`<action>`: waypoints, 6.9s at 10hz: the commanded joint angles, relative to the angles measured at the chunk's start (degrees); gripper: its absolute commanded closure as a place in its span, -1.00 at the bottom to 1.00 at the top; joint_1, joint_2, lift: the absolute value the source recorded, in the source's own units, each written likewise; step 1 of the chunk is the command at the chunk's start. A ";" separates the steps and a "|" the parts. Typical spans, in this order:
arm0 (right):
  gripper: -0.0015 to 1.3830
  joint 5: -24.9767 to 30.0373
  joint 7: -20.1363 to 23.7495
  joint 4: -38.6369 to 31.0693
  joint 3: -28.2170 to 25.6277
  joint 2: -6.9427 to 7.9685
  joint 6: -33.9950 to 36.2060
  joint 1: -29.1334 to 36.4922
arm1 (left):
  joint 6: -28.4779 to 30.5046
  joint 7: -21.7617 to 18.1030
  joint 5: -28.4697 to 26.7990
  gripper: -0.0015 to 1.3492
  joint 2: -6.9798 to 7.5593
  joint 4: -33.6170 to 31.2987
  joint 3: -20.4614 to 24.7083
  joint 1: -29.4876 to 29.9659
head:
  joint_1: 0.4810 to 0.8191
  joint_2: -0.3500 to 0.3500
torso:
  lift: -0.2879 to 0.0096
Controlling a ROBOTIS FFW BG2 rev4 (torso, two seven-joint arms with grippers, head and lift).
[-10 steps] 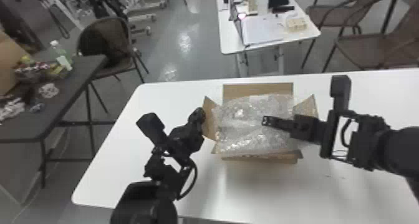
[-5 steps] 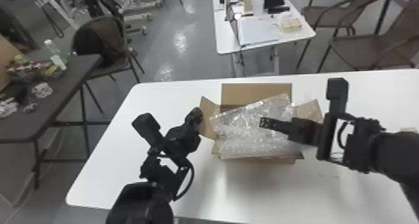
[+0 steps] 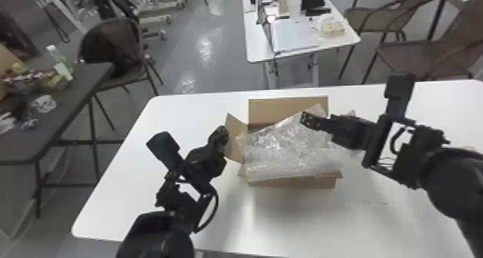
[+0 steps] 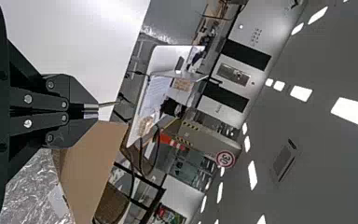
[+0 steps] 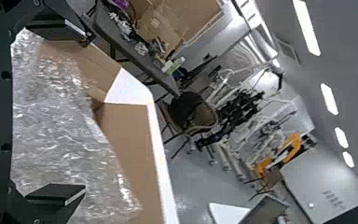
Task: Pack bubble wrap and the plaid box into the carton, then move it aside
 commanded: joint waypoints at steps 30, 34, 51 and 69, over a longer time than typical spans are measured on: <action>-0.48 33.43 4.83 5.89 -24.18 0.05 -36.12 19.37 | -2.47 -0.45 5.89 0.80 0.26 -0.18 5.25 5.12 | 0.27 0.07 | 0.25; 0.47 31.32 4.48 5.28 -23.74 0.05 -36.12 20.95 | -2.47 -0.54 5.89 0.80 0.09 -0.18 5.34 5.20 | 0.27 0.15 | 0.25; 0.52 20.69 53.54 -4.74 -5.10 -10.55 10.82 -6.91 | 0.08 -1.41 5.71 0.80 0.26 0.70 3.14 1.95 | 0.27 0.69 | 0.25; -0.84 33.43 36.65 -11.42 -19.25 -3.87 -7.46 9.26 | -1.77 -0.98 5.98 0.80 0.18 1.49 4.37 2.30 | 0.27 0.57 | 0.25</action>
